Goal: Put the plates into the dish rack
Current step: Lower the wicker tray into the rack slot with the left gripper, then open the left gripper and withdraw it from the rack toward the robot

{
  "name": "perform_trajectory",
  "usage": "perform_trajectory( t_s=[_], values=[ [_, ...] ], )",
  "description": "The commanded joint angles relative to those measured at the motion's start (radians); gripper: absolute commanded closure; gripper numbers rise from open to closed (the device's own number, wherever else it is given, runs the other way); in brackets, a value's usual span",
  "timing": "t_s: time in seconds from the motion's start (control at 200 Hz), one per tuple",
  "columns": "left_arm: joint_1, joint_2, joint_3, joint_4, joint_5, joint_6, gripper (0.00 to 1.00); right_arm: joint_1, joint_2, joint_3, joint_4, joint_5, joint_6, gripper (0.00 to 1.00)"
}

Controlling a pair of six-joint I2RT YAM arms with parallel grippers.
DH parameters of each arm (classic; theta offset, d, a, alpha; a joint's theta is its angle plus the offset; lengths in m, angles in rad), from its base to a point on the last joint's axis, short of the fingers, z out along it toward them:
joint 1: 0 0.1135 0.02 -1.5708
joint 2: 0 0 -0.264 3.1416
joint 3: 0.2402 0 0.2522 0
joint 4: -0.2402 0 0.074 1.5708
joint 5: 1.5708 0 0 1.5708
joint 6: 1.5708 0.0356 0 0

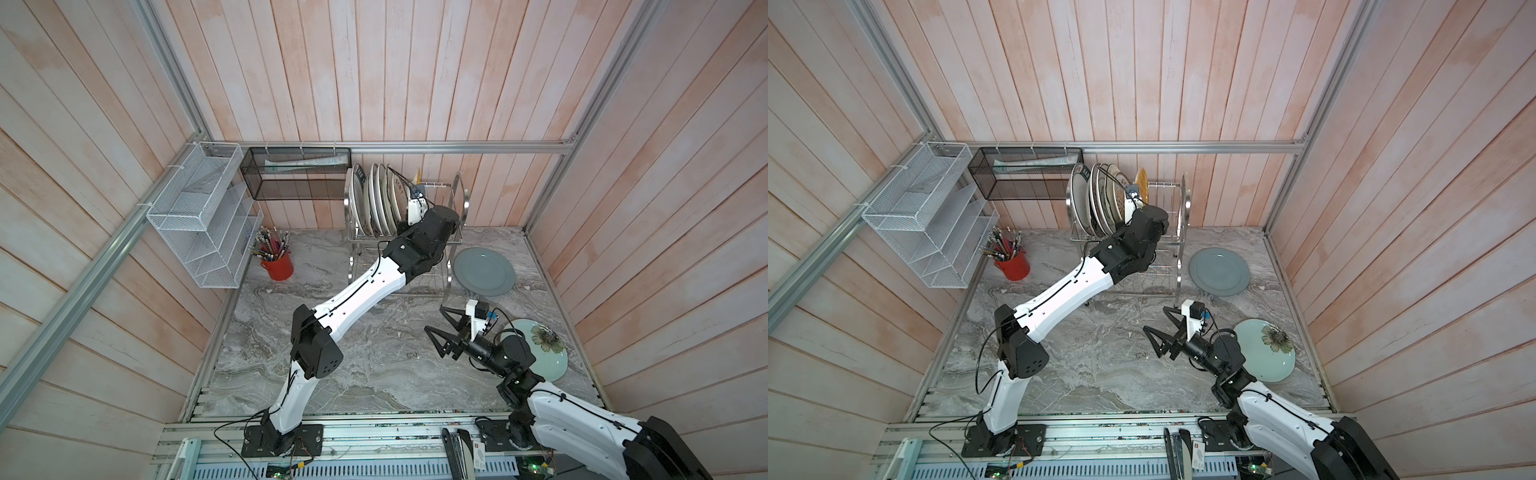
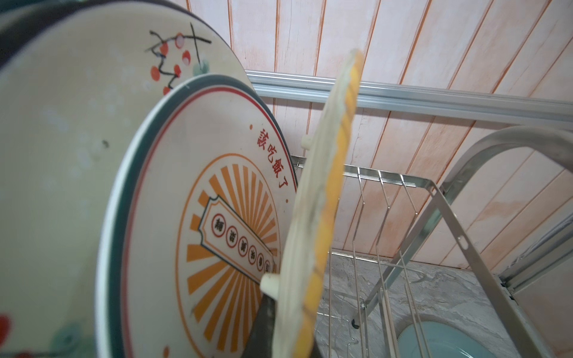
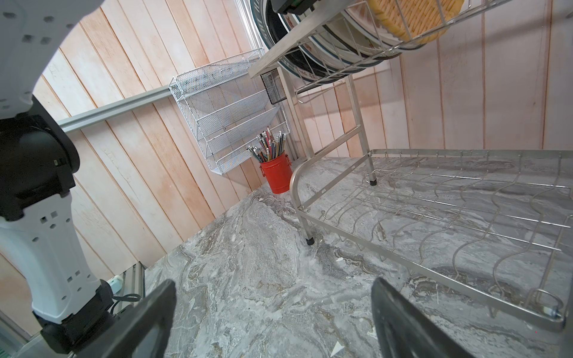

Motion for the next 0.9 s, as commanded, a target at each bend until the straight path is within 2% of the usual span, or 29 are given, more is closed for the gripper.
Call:
perform_trajectory(
  t_s=[0.0, 0.145, 0.45, 0.895],
  values=[
    [0.003, 0.013, 0.038, 0.017, 0.026, -0.015, 0.91, 0.007, -0.004, 0.012, 0.018, 0.006, 0.011, 0.02],
    [0.002, 0.009, 0.038, 0.016, 0.038, -0.020, 0.83, 0.006, -0.004, 0.012, 0.017, 0.005, 0.010, 0.02],
    [0.000, -0.023, 0.025, 0.011, 0.042, -0.028, 0.73, 0.007, -0.001, 0.012, 0.017, 0.007, 0.009, 0.02],
    [0.001, -0.180, -0.062, 0.031, 0.076, 0.010, 0.52, 0.006, -0.007, 0.014, -0.005, 0.025, -0.006, 0.02]
  ],
)
